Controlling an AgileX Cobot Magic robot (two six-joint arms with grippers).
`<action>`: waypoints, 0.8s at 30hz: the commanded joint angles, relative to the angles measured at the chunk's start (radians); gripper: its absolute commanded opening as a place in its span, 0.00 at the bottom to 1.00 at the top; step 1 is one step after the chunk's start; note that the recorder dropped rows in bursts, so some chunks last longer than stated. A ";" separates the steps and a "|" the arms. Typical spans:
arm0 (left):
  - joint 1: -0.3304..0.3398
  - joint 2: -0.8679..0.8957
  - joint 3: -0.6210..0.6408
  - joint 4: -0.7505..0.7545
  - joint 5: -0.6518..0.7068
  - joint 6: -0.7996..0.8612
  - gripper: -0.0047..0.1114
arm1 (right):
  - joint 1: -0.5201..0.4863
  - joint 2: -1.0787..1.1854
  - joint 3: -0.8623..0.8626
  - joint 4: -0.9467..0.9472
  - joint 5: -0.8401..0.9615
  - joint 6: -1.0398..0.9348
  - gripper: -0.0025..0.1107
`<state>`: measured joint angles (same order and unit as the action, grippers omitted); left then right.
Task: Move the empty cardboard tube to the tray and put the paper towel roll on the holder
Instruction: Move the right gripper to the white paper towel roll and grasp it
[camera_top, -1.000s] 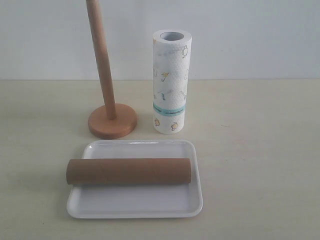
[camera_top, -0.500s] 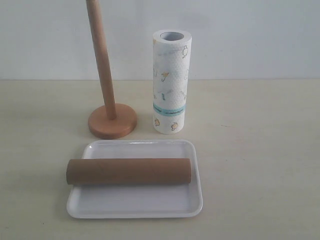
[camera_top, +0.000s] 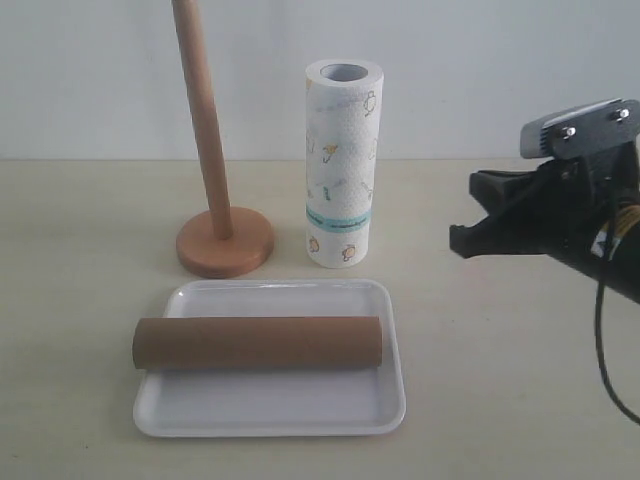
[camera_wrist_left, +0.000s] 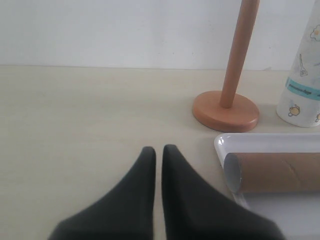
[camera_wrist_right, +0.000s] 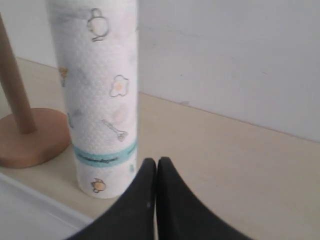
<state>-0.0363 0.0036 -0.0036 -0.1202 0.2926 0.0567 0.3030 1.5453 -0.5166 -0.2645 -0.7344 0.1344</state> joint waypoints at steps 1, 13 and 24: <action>0.004 -0.004 0.004 0.007 0.002 0.005 0.08 | 0.039 0.063 -0.012 -0.012 -0.087 0.006 0.08; 0.004 -0.004 0.004 0.007 0.002 0.005 0.08 | 0.079 0.165 -0.149 -0.064 -0.096 0.172 0.95; 0.004 -0.004 0.004 0.007 0.002 0.005 0.08 | 0.079 0.349 -0.302 -0.208 -0.219 0.163 0.95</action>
<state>-0.0363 0.0036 -0.0036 -0.1202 0.2926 0.0567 0.3792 1.8267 -0.7771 -0.4221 -0.8748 0.3009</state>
